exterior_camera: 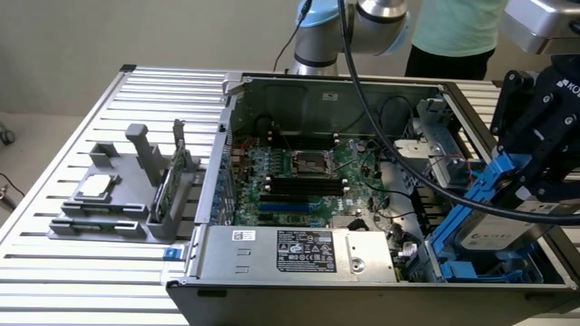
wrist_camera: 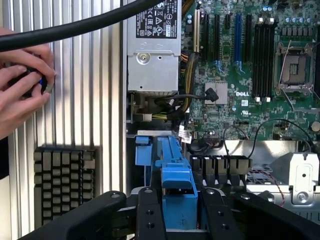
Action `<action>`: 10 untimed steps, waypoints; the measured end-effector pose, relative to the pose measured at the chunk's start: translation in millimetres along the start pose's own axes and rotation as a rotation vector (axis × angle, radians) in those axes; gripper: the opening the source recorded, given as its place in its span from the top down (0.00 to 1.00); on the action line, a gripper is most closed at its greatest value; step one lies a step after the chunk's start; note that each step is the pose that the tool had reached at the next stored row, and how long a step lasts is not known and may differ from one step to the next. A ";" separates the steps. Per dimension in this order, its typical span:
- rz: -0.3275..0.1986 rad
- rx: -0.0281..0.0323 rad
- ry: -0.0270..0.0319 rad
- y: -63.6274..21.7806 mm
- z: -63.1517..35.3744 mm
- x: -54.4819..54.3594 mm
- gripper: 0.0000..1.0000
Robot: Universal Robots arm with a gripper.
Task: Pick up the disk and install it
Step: 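Insert the disk into the insertion slot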
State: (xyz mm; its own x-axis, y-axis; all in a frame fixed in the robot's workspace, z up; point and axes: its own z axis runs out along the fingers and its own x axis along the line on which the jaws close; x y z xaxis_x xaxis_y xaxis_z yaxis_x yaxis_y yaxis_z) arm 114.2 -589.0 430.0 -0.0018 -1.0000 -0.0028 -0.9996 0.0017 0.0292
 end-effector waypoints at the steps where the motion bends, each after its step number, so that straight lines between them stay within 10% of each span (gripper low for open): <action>1: 0.000 0.0009 -0.0004 0.0 0.6 0.0 0.67; 10: -0.003 0.0092 -0.0009 0.0 8.2 0.0 0.67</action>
State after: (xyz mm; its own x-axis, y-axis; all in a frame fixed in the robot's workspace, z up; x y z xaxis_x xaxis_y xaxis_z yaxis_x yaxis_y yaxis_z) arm 114.0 -588.9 421.8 0.0008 -1.0000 -0.0038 -0.9998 -0.0008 0.0199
